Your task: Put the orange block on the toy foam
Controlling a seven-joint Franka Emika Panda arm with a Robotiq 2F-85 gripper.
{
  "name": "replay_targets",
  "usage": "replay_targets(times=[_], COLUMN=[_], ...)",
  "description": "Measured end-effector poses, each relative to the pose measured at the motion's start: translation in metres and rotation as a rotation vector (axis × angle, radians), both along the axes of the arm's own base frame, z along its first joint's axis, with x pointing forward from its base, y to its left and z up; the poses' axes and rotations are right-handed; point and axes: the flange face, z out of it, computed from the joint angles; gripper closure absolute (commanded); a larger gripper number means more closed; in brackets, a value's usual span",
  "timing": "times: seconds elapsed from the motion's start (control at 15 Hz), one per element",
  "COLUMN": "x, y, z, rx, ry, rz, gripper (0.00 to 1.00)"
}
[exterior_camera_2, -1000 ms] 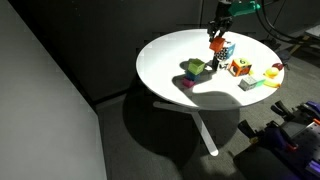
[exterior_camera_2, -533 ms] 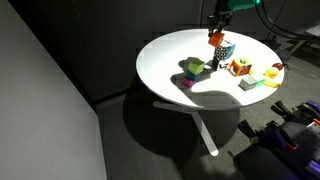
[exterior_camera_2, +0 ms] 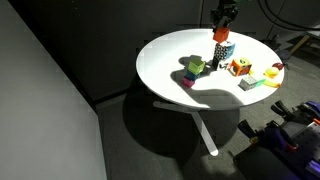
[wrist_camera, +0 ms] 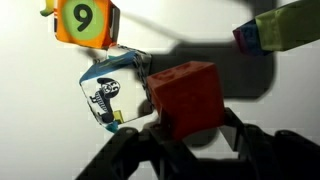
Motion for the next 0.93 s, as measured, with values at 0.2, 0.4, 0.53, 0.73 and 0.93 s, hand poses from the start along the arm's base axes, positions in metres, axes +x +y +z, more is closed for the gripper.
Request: replay_targets(times=[0.2,0.4,0.53,0.73,0.93], x=[0.001,0.005,0.008,0.013,0.018], y=[-0.008,-0.017,-0.024,-0.031,-0.034], z=[0.001,-0.003,-0.008,-0.015,-0.017], rx=[-0.002,-0.003,-0.005,-0.006,-0.007], ry=[0.023,0.033,0.038,0.042,0.039], rz=[-0.029,-0.052,-0.063,-0.075,-0.083], gripper=[0.72,0.72,0.72,0.72,0.72])
